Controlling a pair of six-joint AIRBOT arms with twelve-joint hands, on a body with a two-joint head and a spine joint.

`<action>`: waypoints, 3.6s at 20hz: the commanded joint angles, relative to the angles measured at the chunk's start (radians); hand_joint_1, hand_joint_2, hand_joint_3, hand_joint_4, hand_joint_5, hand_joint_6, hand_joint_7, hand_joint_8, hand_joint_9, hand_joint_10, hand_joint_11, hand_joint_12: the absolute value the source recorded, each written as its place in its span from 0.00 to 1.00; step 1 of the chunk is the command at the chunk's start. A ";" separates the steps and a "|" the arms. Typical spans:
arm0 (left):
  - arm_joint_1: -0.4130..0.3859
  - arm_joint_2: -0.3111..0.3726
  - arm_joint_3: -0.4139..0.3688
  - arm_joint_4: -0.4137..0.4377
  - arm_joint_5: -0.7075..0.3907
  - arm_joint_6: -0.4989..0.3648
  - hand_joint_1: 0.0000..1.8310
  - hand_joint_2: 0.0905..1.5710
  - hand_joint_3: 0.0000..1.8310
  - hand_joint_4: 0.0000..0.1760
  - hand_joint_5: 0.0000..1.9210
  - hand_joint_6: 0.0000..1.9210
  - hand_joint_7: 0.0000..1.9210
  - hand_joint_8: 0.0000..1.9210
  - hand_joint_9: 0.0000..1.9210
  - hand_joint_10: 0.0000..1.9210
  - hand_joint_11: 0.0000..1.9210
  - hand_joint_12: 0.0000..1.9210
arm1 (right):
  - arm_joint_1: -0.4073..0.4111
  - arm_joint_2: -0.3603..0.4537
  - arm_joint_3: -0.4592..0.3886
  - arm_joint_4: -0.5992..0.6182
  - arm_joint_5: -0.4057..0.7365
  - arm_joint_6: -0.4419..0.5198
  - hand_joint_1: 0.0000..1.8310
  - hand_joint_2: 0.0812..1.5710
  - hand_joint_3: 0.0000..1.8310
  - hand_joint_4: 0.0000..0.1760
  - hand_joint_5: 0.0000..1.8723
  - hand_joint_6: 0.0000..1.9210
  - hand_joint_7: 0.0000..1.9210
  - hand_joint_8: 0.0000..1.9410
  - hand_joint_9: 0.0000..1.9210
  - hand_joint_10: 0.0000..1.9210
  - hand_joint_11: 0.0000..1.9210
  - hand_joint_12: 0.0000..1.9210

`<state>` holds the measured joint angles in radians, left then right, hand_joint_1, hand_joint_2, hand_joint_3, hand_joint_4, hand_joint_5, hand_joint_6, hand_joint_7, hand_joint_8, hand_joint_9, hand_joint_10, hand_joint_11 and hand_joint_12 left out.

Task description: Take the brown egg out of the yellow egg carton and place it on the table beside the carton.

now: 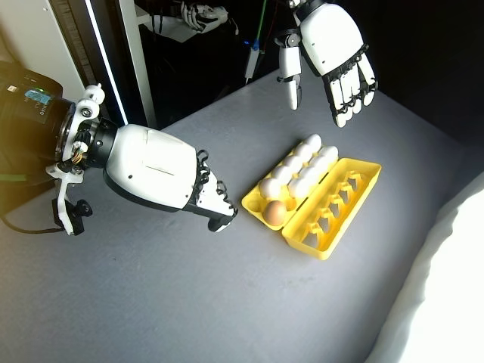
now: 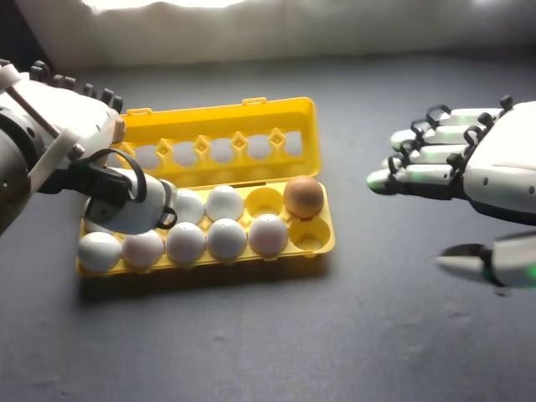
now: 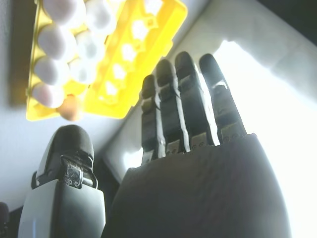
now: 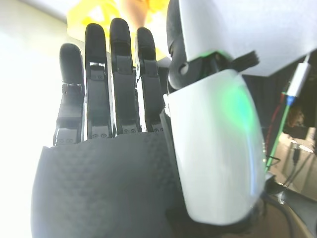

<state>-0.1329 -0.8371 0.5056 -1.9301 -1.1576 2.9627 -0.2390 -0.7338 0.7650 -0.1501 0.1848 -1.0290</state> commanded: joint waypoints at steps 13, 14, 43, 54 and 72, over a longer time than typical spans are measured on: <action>-0.013 0.012 -0.002 0.076 -0.010 0.007 0.00 0.81 0.00 0.00 0.15 0.01 0.14 0.00 0.13 0.01 0.00 0.28 | 0.042 -0.093 0.079 0.189 0.087 -0.152 0.55 0.67 0.00 0.00 0.08 0.00 0.09 0.00 0.06 0.01 0.00 0.13; -0.012 0.012 -0.002 0.079 -0.010 0.007 0.00 0.80 0.00 0.00 0.14 0.00 0.14 0.00 0.12 0.00 0.00 0.27 | 0.054 -0.118 0.096 0.190 0.090 -0.155 0.60 0.67 0.00 0.00 0.07 0.00 0.08 0.00 0.06 0.01 0.00 0.12; -0.021 0.015 -0.003 0.058 -0.008 0.018 0.04 0.80 0.00 0.00 0.19 0.00 0.20 0.00 0.18 0.00 0.00 0.34 | 0.075 -0.493 0.398 0.228 0.164 -0.179 0.69 0.72 0.00 0.00 0.29 0.01 0.30 0.01 0.11 0.36 0.00 0.64; -0.021 0.015 -0.003 0.059 -0.008 0.018 0.02 0.81 0.00 0.00 0.19 0.00 0.20 0.00 0.18 0.00 0.00 0.33 | 0.023 -0.560 0.471 0.253 0.181 -0.179 0.70 0.72 0.00 0.00 0.30 0.01 0.31 0.01 0.11 0.39 0.00 0.67; -0.020 0.015 -0.003 0.060 -0.008 0.018 0.04 0.81 0.00 0.00 0.20 0.00 0.22 0.00 0.20 0.00 0.00 0.35 | -0.001 -0.610 0.519 0.260 0.227 -0.177 0.74 0.72 0.00 0.00 0.31 0.01 0.32 0.01 0.12 0.43 0.00 0.70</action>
<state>-0.1394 -0.8368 0.5056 -1.9530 -1.1603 2.9772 -0.2436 -1.3514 1.2835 0.1116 0.2955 -1.2060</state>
